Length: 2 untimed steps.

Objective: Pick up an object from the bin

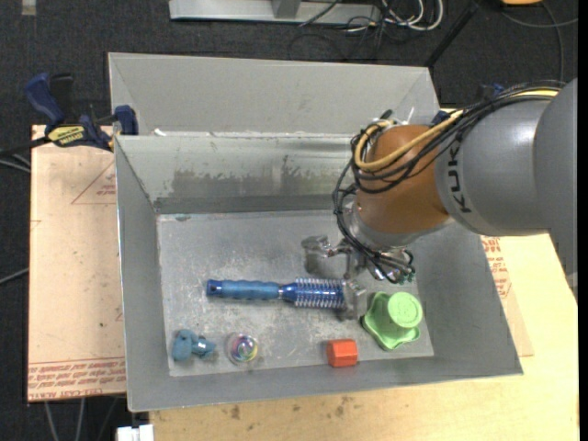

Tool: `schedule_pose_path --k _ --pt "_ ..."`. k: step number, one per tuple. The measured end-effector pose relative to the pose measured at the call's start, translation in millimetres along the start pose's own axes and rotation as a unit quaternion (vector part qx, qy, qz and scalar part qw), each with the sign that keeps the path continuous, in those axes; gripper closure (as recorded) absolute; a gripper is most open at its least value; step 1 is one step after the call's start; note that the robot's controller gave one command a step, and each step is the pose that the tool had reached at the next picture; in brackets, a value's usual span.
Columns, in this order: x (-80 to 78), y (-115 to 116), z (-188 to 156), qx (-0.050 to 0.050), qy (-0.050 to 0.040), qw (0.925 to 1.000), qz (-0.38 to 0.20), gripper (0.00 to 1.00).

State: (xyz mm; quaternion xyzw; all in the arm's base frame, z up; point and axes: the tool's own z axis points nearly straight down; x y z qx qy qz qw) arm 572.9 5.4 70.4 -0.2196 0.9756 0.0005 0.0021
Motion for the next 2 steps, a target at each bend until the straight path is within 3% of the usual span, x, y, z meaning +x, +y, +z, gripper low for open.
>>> schedule_pose_path --k 1,2 --pt "1.2 0.0 0.7 0.000 0.0010 1.0000 -0.001 1.00" --pt "18.3 42.2 -31.0 -0.001 0.0004 0.9999 -0.014 1.00"
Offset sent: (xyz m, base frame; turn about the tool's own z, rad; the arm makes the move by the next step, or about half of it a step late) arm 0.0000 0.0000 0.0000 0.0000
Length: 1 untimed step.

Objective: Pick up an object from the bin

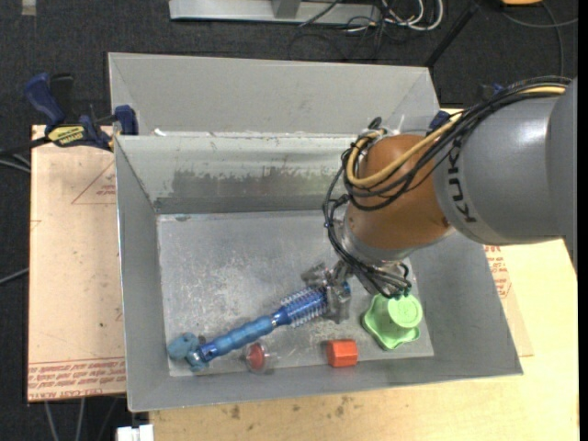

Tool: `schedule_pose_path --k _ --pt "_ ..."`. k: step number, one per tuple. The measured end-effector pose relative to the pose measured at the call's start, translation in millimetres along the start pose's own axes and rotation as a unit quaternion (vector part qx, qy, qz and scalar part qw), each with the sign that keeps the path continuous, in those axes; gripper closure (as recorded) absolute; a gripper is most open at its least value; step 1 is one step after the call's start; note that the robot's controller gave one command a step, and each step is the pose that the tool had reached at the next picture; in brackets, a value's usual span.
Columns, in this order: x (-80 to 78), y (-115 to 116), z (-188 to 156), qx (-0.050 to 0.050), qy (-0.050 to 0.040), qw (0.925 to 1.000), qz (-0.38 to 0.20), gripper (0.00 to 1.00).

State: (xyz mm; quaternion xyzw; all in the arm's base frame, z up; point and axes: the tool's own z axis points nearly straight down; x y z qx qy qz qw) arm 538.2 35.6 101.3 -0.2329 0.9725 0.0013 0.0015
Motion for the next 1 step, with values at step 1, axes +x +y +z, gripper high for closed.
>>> schedule_pose_path --k 1 --pt "47.3 -22.2 -76.6 0.003 -0.0004 0.9999 -0.012 1.00"
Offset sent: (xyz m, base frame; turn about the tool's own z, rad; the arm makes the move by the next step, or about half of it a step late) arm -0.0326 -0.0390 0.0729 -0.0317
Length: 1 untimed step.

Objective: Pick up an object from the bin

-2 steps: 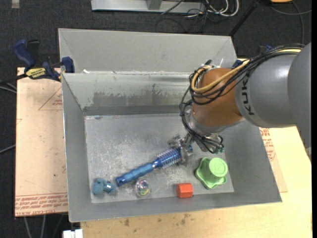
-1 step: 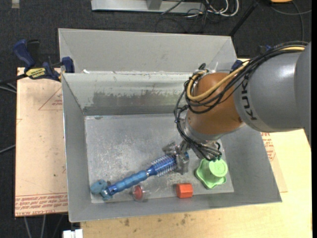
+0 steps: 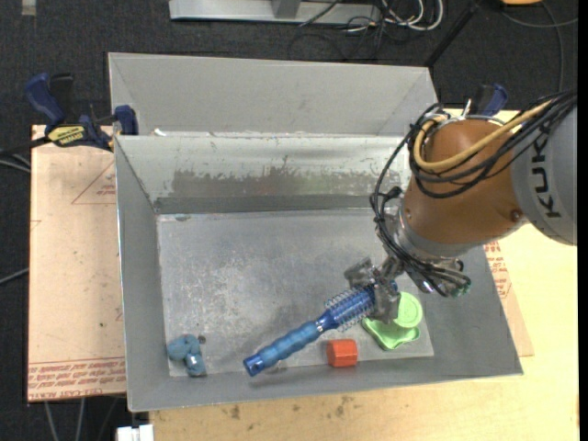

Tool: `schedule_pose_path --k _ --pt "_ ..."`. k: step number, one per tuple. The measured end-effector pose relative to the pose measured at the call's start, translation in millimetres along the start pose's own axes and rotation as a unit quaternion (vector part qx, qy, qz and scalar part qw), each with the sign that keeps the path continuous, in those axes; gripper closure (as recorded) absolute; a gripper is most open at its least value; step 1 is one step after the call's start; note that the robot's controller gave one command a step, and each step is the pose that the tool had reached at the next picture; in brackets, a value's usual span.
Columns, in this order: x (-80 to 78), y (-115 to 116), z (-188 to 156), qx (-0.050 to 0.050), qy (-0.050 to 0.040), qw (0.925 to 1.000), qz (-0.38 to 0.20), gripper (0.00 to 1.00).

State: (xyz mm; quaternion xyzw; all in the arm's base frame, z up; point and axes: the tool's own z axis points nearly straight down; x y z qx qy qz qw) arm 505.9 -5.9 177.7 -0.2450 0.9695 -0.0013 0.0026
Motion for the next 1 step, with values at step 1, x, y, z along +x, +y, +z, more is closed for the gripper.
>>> schedule_pose_path --k 1 --pt "1.9 -14.5 -128.8 0.001 -0.0027 0.9999 -0.011 1.00"
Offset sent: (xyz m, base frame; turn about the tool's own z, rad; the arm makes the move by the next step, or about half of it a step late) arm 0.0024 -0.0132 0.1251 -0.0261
